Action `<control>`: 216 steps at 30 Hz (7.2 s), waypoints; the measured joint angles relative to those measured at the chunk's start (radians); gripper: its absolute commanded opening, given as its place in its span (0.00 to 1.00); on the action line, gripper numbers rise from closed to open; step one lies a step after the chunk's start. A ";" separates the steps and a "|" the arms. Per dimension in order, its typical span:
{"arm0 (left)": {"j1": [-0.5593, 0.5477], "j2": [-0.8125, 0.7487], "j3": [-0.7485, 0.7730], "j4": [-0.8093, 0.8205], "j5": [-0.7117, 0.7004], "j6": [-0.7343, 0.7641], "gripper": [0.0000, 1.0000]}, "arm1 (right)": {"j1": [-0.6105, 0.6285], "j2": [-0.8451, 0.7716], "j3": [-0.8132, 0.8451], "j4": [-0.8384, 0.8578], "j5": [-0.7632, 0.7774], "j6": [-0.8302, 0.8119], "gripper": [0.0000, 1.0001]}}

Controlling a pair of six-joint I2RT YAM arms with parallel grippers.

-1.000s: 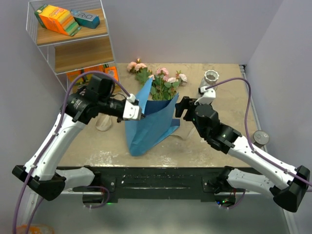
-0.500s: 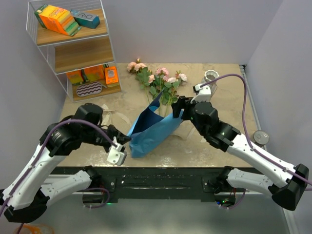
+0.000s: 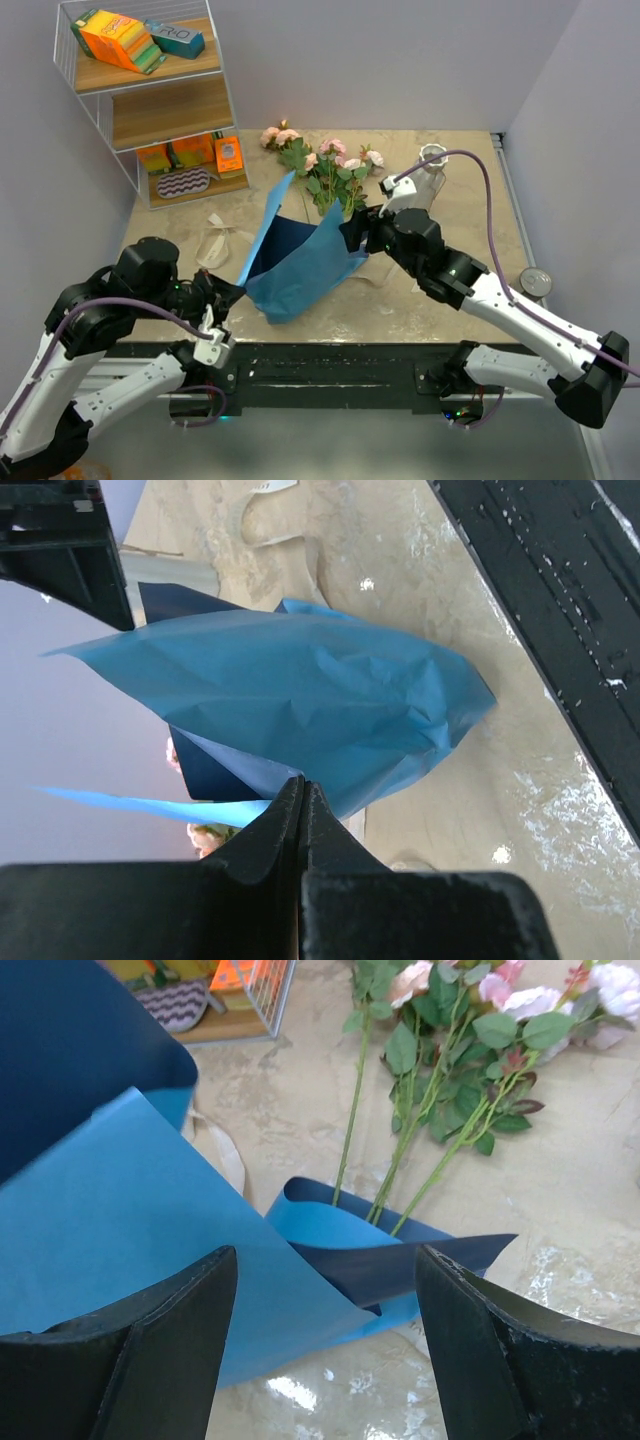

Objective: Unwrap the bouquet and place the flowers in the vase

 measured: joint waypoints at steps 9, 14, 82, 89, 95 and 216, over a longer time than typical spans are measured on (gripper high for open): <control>0.000 -0.171 -0.109 -0.003 -0.130 0.024 0.00 | -0.001 0.053 -0.018 0.037 -0.105 -0.028 0.85; 0.000 -0.189 -0.136 -0.014 -0.171 0.035 0.00 | -0.002 0.083 0.007 0.085 -0.236 -0.084 0.93; 0.000 0.197 0.097 0.646 -0.605 -0.817 0.99 | 0.980 0.374 0.388 -0.385 -0.515 -0.123 0.59; 0.000 0.231 0.100 0.645 -0.603 -0.819 0.99 | 0.985 0.393 0.473 -0.413 -0.470 -0.085 0.95; 0.000 0.258 0.122 0.675 -0.651 -0.834 0.96 | 0.970 0.329 0.577 -0.483 -0.274 -0.088 0.89; 0.058 0.326 -0.001 0.432 -0.268 -0.714 0.86 | 0.034 -0.125 -0.557 -0.303 0.172 0.787 0.44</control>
